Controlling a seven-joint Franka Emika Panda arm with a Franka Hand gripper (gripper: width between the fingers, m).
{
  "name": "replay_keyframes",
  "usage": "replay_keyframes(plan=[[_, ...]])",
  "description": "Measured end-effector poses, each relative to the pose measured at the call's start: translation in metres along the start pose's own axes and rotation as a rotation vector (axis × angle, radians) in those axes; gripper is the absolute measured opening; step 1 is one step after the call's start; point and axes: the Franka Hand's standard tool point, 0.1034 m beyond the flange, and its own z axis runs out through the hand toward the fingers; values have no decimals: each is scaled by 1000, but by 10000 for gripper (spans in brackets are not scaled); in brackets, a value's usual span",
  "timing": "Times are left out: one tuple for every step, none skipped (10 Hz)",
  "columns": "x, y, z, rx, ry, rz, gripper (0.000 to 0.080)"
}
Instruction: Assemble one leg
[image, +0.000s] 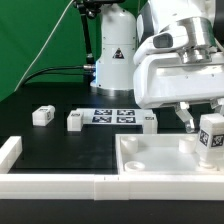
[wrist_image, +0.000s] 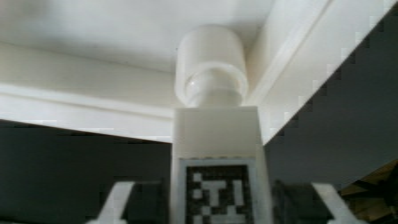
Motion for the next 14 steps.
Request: replay_keyframes(plan=[[-2,0,1,-1,4,1,288],[-8,0,5,1,-6,2,288],[-12,0,7,1,-9,4,288],[-12,0,7,1,-9,4,288],[-12,0,7,1,-10,4,288],[-12,0,7,2,-11,4,288],[-12,0,7,2,-11,4,288],[-13,0,8,3,-16,4,346],[-13,0,8,3,-16,3,534],[-13,0,8,3,-16,3,534],[-13,0,8,3,-16,3,615],[-13,0,8,3,-16,3,643],[-13,0,8,3,-16,3,643],[-13,0,8,2,-16,3,643]])
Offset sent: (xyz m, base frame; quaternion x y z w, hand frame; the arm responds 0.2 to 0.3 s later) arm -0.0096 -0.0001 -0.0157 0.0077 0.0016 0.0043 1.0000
